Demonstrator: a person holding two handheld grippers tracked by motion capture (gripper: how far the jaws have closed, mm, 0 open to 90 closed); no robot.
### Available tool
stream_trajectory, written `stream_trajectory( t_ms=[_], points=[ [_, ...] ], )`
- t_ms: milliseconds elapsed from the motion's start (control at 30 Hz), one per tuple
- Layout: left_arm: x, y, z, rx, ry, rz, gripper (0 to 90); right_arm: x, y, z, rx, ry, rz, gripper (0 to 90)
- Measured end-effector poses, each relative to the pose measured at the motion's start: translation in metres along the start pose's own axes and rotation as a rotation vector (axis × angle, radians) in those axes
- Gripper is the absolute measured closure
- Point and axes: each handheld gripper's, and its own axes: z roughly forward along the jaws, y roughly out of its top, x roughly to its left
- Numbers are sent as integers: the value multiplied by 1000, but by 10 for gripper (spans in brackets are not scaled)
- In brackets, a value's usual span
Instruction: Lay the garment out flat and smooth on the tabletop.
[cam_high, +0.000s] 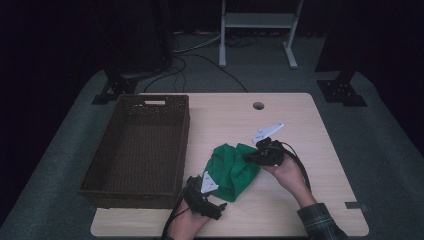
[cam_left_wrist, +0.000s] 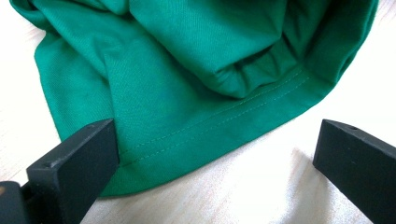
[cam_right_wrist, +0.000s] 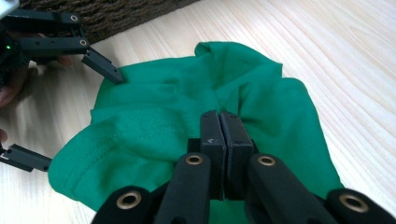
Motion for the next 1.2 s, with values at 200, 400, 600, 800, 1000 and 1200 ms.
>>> stream_trajectory(
  t_ms=[200, 400, 600, 800, 1000, 1200],
  points=[
    [0, 0, 0, -1, 0, -1, 0, -3, -7, -4, -6, -3, 12, 896],
    [0, 0, 0, -4, 1, -1, 0, -4, -14, -10, -15, -12, 22, 896],
    [0, 0, 0, -8, 2, -6, 0, -5, -21, -16, -25, -19, 33, 896],
    [0, 0, 0, -5, 2, -3, 0, -6, -30, -17, -28, -20, 46, 896],
    [0, 0, 0, -4, 2, -3, 0, -7, -38, -20, -46, -17, 72, 896],
    [0, 0, 0, -3, 1, -2, 0, -7, -47, -23, -51, -21, 83, 895]
  ],
)
